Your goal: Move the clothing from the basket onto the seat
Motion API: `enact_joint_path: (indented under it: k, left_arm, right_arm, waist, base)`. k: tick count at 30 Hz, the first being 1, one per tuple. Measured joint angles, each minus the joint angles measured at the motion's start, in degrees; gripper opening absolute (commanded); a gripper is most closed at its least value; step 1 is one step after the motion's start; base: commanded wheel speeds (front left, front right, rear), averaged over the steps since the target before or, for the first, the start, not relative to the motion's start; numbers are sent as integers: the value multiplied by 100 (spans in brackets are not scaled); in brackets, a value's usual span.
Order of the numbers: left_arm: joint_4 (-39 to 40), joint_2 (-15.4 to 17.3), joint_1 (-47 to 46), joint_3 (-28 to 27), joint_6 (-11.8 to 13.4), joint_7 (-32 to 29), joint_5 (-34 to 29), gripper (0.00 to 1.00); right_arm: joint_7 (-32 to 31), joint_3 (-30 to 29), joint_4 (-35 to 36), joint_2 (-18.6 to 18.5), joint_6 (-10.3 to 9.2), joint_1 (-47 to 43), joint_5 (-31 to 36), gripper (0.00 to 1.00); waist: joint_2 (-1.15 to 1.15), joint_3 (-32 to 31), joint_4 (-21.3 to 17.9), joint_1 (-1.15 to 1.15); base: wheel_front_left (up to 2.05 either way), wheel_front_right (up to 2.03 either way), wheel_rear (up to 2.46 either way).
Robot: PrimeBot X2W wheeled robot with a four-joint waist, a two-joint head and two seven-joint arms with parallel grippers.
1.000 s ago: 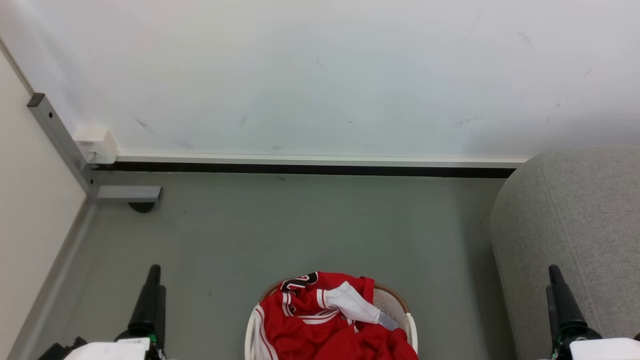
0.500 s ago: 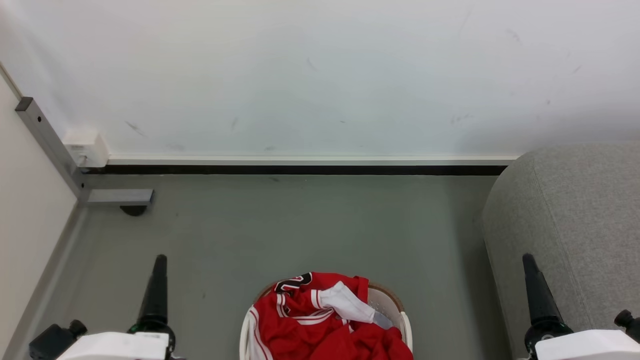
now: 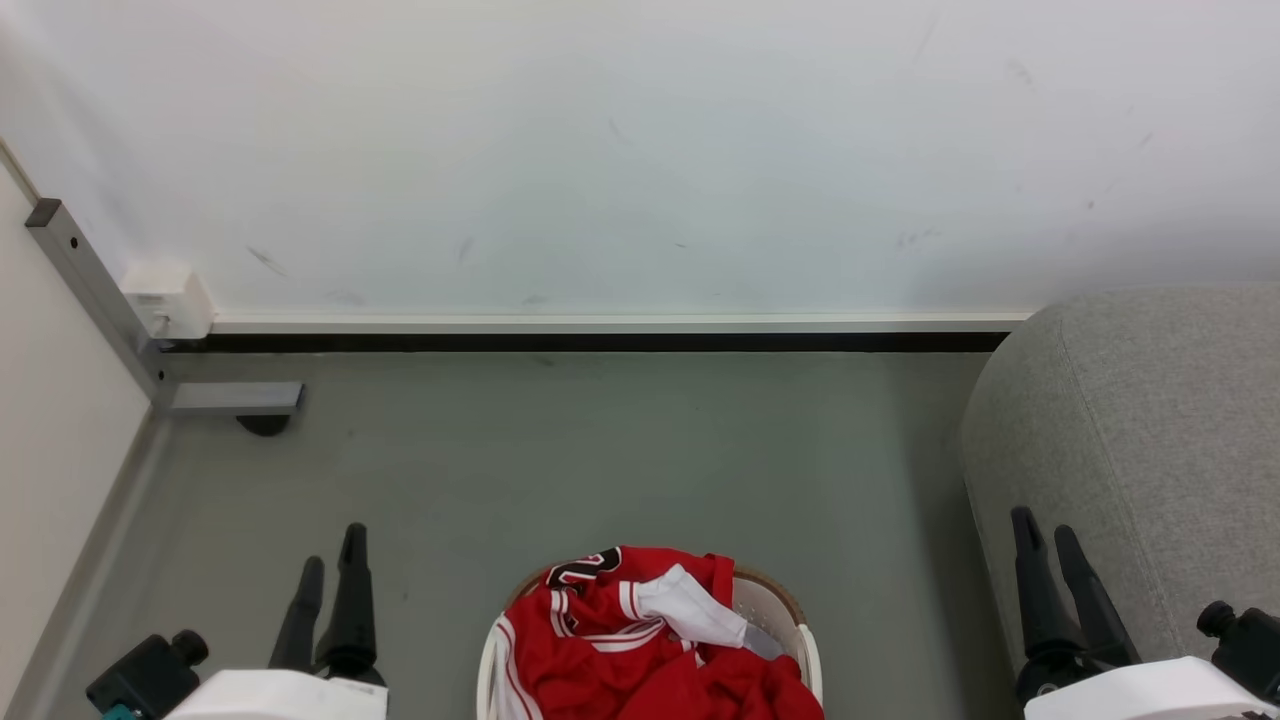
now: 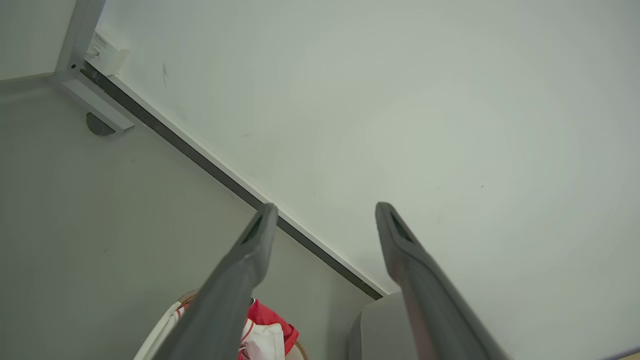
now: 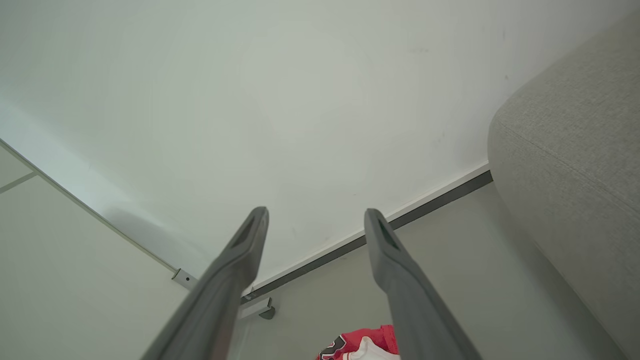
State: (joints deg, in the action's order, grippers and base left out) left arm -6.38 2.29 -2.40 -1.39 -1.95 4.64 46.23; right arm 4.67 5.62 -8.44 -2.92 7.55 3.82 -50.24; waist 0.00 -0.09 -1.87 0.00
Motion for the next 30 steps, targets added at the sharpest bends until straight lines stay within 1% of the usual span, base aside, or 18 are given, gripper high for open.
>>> enact_joint_path:
  k: [10, 30]
  left_arm:
    - [15, 5, 32, 86, 101, 156, -756, 100]
    - [159, 14, 88, 212, 229, 460, -1956, 100]
  right_arm:
    - [158, 127, -169, 4, 0, -9, 771, 100]
    - [468, 297, -87, 16, 0, -35, 1816, 100]
  waist:
    - [0, -22, -13, 0]
    - [0, -44, -77, 0]
  base:
    - [0, 0, 0]
    - [0, 0, 0]
